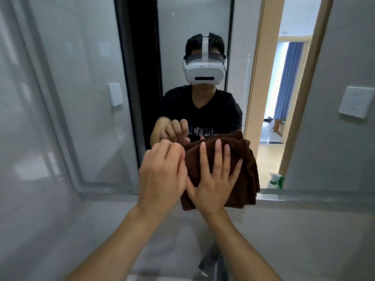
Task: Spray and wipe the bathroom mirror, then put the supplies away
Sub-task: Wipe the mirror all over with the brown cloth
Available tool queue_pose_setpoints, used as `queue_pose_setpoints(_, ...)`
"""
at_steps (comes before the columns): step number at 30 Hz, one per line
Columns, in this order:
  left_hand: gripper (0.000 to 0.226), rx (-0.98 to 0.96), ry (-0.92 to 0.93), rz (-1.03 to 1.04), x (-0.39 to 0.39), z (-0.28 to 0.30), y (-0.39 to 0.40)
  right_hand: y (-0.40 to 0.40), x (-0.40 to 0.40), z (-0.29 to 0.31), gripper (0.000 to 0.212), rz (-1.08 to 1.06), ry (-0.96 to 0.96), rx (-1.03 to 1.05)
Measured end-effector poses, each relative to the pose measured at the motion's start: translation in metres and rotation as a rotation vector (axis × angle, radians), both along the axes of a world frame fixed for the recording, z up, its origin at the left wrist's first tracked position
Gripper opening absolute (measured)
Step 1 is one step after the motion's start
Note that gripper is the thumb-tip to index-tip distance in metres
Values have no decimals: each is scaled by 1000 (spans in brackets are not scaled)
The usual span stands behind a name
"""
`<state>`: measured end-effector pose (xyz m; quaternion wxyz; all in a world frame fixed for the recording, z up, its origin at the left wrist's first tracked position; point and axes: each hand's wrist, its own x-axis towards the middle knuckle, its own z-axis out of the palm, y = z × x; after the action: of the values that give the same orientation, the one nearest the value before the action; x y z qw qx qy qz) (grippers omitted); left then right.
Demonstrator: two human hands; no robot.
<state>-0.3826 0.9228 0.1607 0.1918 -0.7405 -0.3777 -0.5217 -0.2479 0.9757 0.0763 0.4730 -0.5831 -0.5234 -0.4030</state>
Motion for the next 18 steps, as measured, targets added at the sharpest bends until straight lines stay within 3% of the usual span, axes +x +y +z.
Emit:
queue_pose_setpoints(6,7,12,-47,20,-10,15,-1,-8,33,4,75,66,-240,-43)
queue_pose_setpoints(14,13,-57,-118,-13,13,-1,-5,-46,205,35,68,-36,-468,-23)
queue_pose_setpoints(18,11,-85,-136,7,26,-10,-5,-50,235,39,67,-13,-563,-42)
